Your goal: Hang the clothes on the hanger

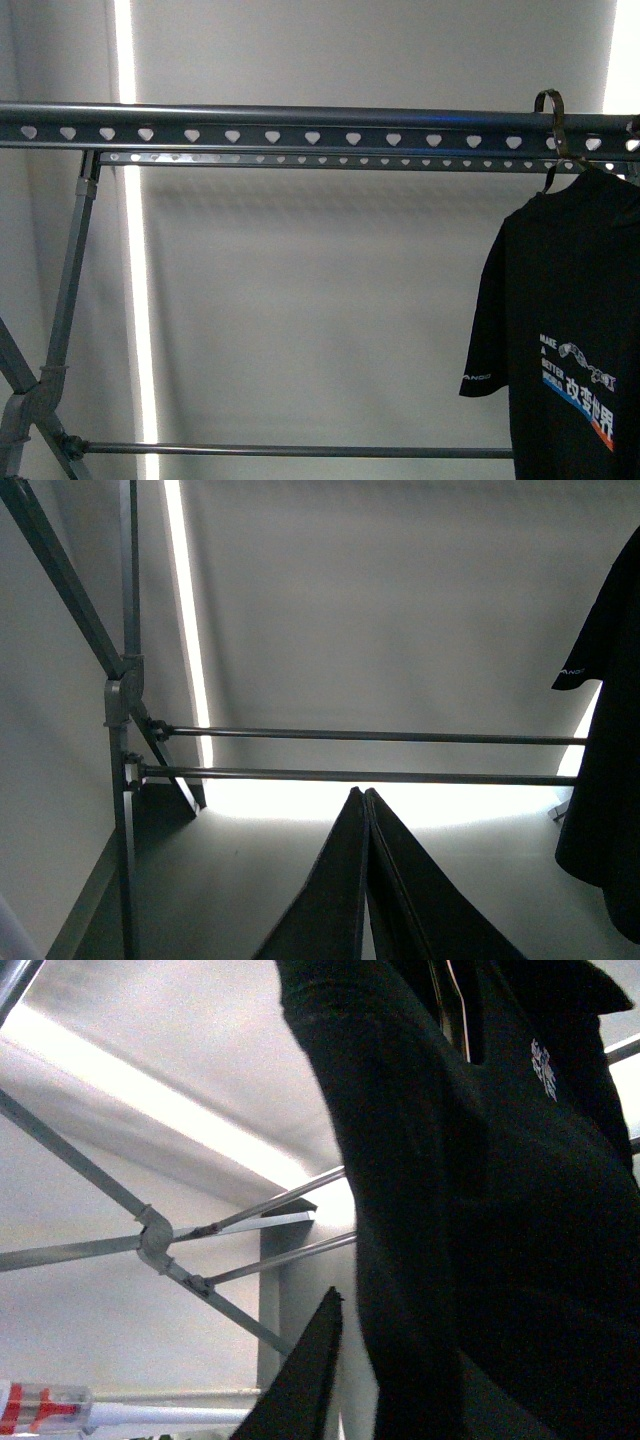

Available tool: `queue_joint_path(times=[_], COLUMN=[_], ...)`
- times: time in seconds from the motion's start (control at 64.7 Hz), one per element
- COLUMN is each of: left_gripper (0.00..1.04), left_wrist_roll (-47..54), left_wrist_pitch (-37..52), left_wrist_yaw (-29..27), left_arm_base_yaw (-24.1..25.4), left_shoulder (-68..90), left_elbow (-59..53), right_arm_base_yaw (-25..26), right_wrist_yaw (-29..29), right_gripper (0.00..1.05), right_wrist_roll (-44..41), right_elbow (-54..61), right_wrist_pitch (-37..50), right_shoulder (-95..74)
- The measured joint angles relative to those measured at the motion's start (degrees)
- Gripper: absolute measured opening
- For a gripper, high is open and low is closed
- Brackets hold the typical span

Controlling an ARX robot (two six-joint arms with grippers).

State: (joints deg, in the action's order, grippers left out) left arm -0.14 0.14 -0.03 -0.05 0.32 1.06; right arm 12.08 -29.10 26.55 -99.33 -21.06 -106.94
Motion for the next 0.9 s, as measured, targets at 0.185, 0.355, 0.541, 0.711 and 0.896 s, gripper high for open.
queue_joint_path(times=[0.185, 0.355, 0.541, 0.711, 0.896], left_gripper=[0.04, 0.04, 0.04, 0.04, 0.04], left_wrist_roll=[0.0, 0.0, 0.0, 0.0, 0.0], left_wrist_pitch=[0.0, 0.0, 0.0, 0.0, 0.0], left_wrist_yaw=[0.0, 0.0, 0.0, 0.0, 0.0], left_arm_base_yaw=[0.0, 0.0, 0.0, 0.0, 0.0], left_shoulder=[-0.04, -0.07, -0.07, -0.07, -0.07], left_elbow=[0.0, 0.0, 0.0, 0.0, 0.0], right_arm_base_yaw=[-2.56, -3.04, -0.46, 3.21, 5.88], right_wrist_yaw=[-0.92, -0.44, -0.55, 4.04, 3.76], right_gripper=[0.5, 0.86, 0.97, 0.97, 0.97], right_wrist_roll=[3.32, 0.7, -6.08, -19.63, -29.62], right_elbow=[11.28, 27.28, 43.74, 60.67, 79.47], right_wrist_pitch=[7.19, 17.35, 28.5, 40.5, 46.03], right_shoulder=[6.91, 19.45, 34.95, 50.64, 68.04])
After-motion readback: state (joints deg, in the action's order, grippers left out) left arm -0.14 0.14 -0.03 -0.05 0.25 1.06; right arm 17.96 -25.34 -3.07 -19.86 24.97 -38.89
